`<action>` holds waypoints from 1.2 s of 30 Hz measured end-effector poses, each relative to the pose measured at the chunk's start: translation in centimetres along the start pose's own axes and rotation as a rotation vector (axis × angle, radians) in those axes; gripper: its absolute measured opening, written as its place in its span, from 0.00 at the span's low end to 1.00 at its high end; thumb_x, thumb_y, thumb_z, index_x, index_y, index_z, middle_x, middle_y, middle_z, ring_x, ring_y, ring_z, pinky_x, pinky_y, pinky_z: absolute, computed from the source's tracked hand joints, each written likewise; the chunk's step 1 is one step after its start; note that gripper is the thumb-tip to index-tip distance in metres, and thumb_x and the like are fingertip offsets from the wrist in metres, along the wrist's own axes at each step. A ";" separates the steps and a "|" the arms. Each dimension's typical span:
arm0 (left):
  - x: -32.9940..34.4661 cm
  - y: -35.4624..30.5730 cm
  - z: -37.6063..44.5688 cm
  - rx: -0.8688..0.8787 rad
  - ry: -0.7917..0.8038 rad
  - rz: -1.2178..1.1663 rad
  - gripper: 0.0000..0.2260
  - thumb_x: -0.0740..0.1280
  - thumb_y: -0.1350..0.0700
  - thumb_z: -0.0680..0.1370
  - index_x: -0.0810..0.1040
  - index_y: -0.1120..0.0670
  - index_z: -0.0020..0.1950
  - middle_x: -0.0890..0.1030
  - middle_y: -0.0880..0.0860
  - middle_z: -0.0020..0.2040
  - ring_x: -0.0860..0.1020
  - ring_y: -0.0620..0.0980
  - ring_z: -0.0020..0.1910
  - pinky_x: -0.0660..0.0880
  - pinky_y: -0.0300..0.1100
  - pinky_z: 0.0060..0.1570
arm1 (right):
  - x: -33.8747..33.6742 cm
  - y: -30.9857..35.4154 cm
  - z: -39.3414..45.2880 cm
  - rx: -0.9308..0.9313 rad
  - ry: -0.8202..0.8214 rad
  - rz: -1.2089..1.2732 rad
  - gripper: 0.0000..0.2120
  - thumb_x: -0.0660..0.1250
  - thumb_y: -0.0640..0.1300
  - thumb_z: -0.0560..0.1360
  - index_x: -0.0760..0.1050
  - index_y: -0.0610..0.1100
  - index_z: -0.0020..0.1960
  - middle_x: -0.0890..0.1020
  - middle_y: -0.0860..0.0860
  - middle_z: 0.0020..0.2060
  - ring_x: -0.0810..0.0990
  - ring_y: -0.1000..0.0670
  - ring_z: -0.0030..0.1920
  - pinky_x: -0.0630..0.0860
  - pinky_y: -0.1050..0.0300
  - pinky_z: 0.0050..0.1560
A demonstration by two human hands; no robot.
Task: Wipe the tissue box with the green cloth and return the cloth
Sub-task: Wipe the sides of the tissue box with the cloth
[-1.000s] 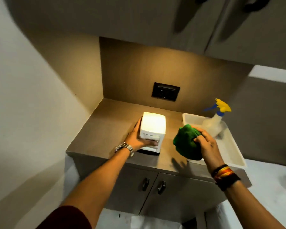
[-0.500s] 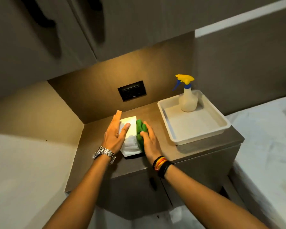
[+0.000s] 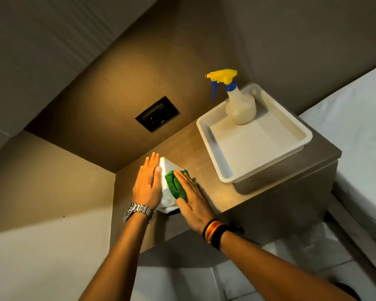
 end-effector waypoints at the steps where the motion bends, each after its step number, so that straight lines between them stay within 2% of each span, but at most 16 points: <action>1: 0.0 -0.1 0.0 -0.008 -0.002 0.001 0.26 0.49 0.46 0.83 0.62 0.50 0.80 0.61 0.46 0.80 0.56 0.45 0.80 0.51 0.46 0.80 | 0.0 0.1 0.7 0.032 -0.015 0.044 0.35 0.56 0.45 0.75 0.52 0.59 0.79 0.56 0.60 0.80 0.52 0.58 0.80 0.53 0.44 0.80; 5: 0.0 -0.4 -0.1 -0.018 -0.022 -0.028 0.25 0.50 0.48 0.83 0.63 0.52 0.80 0.62 0.48 0.80 0.57 0.46 0.80 0.51 0.47 0.80 | -0.7 2.2 3.9 0.108 -0.027 0.179 0.33 0.55 0.44 0.74 0.58 0.50 0.79 0.62 0.52 0.79 0.59 0.52 0.79 0.57 0.42 0.78; 8: 0.1 -0.3 -0.1 -0.010 -0.017 -0.029 0.25 0.50 0.50 0.83 0.63 0.53 0.80 0.62 0.49 0.80 0.57 0.47 0.81 0.52 0.49 0.80 | -0.7 2.9 3.4 0.016 -0.004 0.128 0.33 0.55 0.43 0.75 0.55 0.49 0.80 0.58 0.51 0.80 0.54 0.52 0.80 0.54 0.42 0.79; 10: 0.0 -0.1 -0.1 -0.003 -0.012 -0.025 0.25 0.50 0.50 0.82 0.62 0.52 0.80 0.61 0.48 0.80 0.57 0.46 0.81 0.51 0.48 0.80 | -0.1 2.5 1.0 -0.066 0.039 0.091 0.35 0.55 0.44 0.75 0.50 0.53 0.81 0.53 0.53 0.81 0.48 0.55 0.81 0.50 0.42 0.80; 12: 0.1 -0.1 -0.1 -0.010 -0.011 -0.039 0.25 0.51 0.48 0.83 0.61 0.51 0.80 0.60 0.45 0.80 0.56 0.45 0.81 0.50 0.46 0.80 | 0.3 1.4 -1.5 -0.114 0.098 0.015 0.39 0.56 0.45 0.74 0.40 0.63 0.79 0.47 0.59 0.81 0.42 0.60 0.80 0.46 0.37 0.79; 14: 0.2 -0.2 -0.2 -0.017 -0.016 -0.036 0.25 0.51 0.47 0.83 0.61 0.51 0.80 0.60 0.45 0.80 0.56 0.45 0.80 0.49 0.45 0.79 | 0.4 0.0 -2.3 -0.114 0.118 -0.040 0.42 0.56 0.45 0.74 0.35 0.68 0.76 0.41 0.66 0.79 0.37 0.63 0.78 0.41 0.35 0.78; 16: 0.2 -0.4 -0.3 -0.027 -0.023 -0.029 0.26 0.51 0.47 0.82 0.61 0.51 0.80 0.61 0.47 0.80 0.57 0.46 0.80 0.50 0.45 0.80 | 0.1 -0.5 -1.2 -0.055 0.099 -0.005 0.40 0.56 0.46 0.74 0.38 0.66 0.78 0.42 0.67 0.78 0.39 0.63 0.79 0.41 0.39 0.80; 18: 0.1 -0.5 -0.3 -0.038 -0.032 -0.023 0.26 0.51 0.47 0.82 0.62 0.51 0.80 0.62 0.47 0.80 0.57 0.46 0.80 0.51 0.44 0.79 | -0.3 -0.3 1.0 0.056 0.057 0.090 0.36 0.55 0.48 0.74 0.47 0.60 0.80 0.52 0.59 0.81 0.49 0.57 0.80 0.51 0.42 0.80; 20: 0.1 -0.7 -0.3 -0.045 -0.034 -0.026 0.26 0.51 0.47 0.82 0.62 0.51 0.80 0.62 0.48 0.80 0.58 0.46 0.80 0.52 0.44 0.79 | -0.9 0.3 3.5 0.178 0.036 0.208 0.34 0.55 0.48 0.74 0.54 0.57 0.80 0.61 0.52 0.79 0.61 0.50 0.78 0.63 0.42 0.76; 22: 0.1 -0.7 -0.5 -0.057 -0.033 -0.028 0.26 0.50 0.46 0.82 0.62 0.50 0.80 0.62 0.48 0.80 0.58 0.46 0.80 0.54 0.46 0.79 | -1.4 1.1 5.3 0.215 0.034 0.263 0.32 0.56 0.47 0.75 0.57 0.55 0.79 0.65 0.51 0.78 0.66 0.48 0.75 0.67 0.42 0.74; 27: 0.0 -0.7 -0.5 -0.040 -0.035 -0.036 0.26 0.50 0.47 0.82 0.63 0.51 0.80 0.63 0.48 0.80 0.59 0.47 0.80 0.56 0.51 0.79 | -1.1 2.6 4.8 0.087 0.004 0.252 0.30 0.57 0.39 0.76 0.62 0.50 0.78 0.66 0.52 0.77 0.63 0.53 0.77 0.61 0.48 0.78; 30: 0.0 -0.7 -0.5 -0.028 -0.020 -0.028 0.26 0.50 0.48 0.82 0.63 0.51 0.80 0.63 0.48 0.80 0.58 0.46 0.80 0.54 0.50 0.80 | 0.0 2.1 1.3 -0.003 -0.001 0.227 0.32 0.56 0.37 0.76 0.60 0.51 0.78 0.64 0.54 0.78 0.58 0.59 0.78 0.55 0.62 0.78; 32: -0.1 -0.7 -0.6 -0.038 -0.021 -0.034 0.26 0.50 0.47 0.82 0.62 0.50 0.80 0.62 0.47 0.80 0.58 0.46 0.80 0.54 0.49 0.80 | 0.4 1.3 -0.7 -0.030 -0.024 0.154 0.33 0.56 0.38 0.75 0.59 0.53 0.79 0.61 0.58 0.78 0.52 0.65 0.78 0.46 0.72 0.75; 34: -0.1 -0.6 -0.6 -0.047 -0.028 -0.044 0.26 0.51 0.46 0.82 0.61 0.49 0.80 0.62 0.46 0.80 0.58 0.46 0.80 0.54 0.49 0.79 | 0.5 0.7 -1.1 -0.033 -0.029 0.121 0.34 0.56 0.39 0.74 0.58 0.54 0.79 0.60 0.58 0.79 0.51 0.65 0.78 0.44 0.70 0.75; 36: 0.0 -0.6 -0.5 -0.051 -0.030 -0.048 0.26 0.51 0.46 0.82 0.62 0.49 0.80 0.62 0.45 0.80 0.58 0.46 0.80 0.55 0.50 0.79 | 0.4 0.3 -0.1 -0.016 -0.048 0.136 0.34 0.57 0.39 0.74 0.60 0.54 0.78 0.62 0.57 0.79 0.54 0.62 0.78 0.48 0.61 0.78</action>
Point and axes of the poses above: each hand's wrist, its own z-axis towards the middle knuckle, its own x-axis out of the palm, y = z × x, the point moved 1 cm from there along z, towards the middle knuckle
